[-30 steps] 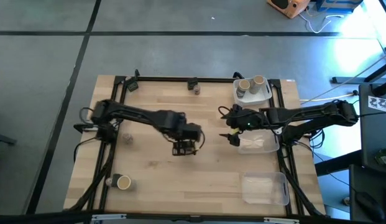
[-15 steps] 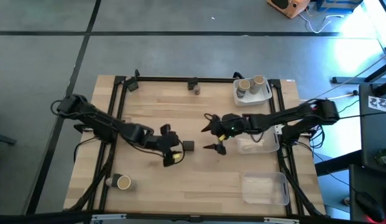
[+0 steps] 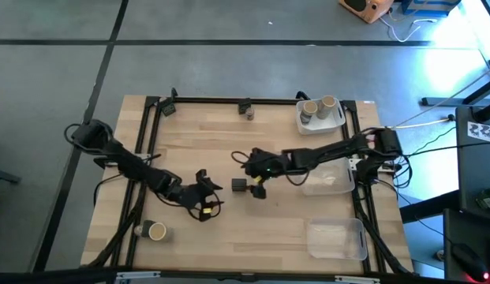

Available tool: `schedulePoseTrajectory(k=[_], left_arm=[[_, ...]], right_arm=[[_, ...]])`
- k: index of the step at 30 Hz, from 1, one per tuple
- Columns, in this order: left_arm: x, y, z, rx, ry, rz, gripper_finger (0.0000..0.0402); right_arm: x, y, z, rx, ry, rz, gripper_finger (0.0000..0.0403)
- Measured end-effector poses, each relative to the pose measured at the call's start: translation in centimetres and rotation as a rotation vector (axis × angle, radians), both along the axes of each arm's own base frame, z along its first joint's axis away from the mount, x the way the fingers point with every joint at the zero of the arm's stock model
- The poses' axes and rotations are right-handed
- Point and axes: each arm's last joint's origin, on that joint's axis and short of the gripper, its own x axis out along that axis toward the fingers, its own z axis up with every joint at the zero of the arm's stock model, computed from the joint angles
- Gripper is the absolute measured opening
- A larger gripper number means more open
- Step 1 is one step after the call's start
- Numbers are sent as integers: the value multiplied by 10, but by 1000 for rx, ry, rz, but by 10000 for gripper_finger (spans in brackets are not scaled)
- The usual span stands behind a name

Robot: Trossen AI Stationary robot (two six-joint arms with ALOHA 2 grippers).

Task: Sort spices by type
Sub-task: Put the middle left black seasoning container into the top transparent bin

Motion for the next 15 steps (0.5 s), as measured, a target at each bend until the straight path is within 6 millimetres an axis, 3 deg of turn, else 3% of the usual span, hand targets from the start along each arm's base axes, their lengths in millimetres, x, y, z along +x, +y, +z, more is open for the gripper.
schedulePoseTrajectory(k=[9,15], left_arm=[[-11,-21,0,-62,-8,-52,237],[-12,-23,0,-54,-4,-67,237]], right_arm=[[27,4,-22,19,37,2,375],[28,3,-22,5,29,-18,290]])
